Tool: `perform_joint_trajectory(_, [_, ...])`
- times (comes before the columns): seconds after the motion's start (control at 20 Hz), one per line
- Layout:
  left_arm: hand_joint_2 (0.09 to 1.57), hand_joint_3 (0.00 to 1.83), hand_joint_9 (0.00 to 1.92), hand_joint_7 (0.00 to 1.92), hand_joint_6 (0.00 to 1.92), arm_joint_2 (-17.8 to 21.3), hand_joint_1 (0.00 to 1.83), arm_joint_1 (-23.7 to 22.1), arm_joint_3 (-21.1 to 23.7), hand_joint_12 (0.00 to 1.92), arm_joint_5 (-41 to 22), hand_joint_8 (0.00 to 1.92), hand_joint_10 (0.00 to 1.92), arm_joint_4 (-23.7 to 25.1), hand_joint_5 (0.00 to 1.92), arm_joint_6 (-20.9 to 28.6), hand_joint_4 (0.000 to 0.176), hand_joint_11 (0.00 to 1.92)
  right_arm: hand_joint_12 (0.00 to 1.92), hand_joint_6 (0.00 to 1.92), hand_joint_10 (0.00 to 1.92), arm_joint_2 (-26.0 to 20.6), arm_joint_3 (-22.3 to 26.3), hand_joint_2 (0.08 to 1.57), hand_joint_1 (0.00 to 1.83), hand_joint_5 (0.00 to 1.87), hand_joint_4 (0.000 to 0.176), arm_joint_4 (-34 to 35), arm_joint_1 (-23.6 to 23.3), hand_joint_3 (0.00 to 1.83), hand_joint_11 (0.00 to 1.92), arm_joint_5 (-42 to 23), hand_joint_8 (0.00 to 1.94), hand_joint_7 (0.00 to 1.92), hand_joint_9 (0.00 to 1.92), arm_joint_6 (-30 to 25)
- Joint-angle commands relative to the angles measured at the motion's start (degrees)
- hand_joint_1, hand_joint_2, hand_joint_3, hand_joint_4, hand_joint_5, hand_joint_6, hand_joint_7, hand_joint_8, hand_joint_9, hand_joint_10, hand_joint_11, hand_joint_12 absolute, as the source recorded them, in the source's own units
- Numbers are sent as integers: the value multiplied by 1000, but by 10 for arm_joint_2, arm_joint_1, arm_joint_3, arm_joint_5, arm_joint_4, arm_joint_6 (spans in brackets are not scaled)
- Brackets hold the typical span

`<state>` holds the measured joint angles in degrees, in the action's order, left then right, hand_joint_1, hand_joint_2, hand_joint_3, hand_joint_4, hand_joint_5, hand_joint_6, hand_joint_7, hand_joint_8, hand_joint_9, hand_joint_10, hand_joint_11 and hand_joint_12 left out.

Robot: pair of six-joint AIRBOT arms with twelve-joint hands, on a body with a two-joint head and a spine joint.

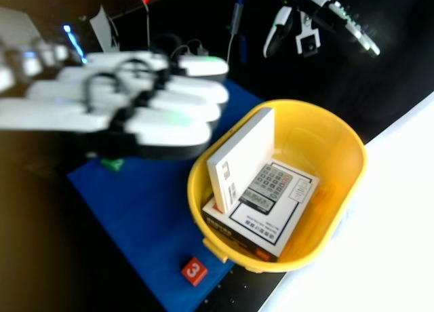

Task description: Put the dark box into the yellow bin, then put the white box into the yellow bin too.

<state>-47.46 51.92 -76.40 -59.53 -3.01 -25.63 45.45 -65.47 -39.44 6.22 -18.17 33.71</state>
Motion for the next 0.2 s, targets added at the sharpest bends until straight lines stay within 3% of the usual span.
perform_joint_trajectory(0.0, [687,0,0,53,0,5,885,-3,0,0,-71,0,0,-27,26,2,117,0,0,0,0,-3,5,645,770,0,176,14,-12,0,0,-52,0,0,0,3])
perform_joint_trajectory(0.15, [684,0,0,48,0,5,875,-2,0,0,-72,0,0,-28,19,2,116,0,0,0,0,-19,15,692,739,0,176,14,-12,15,0,-50,0,0,0,7])
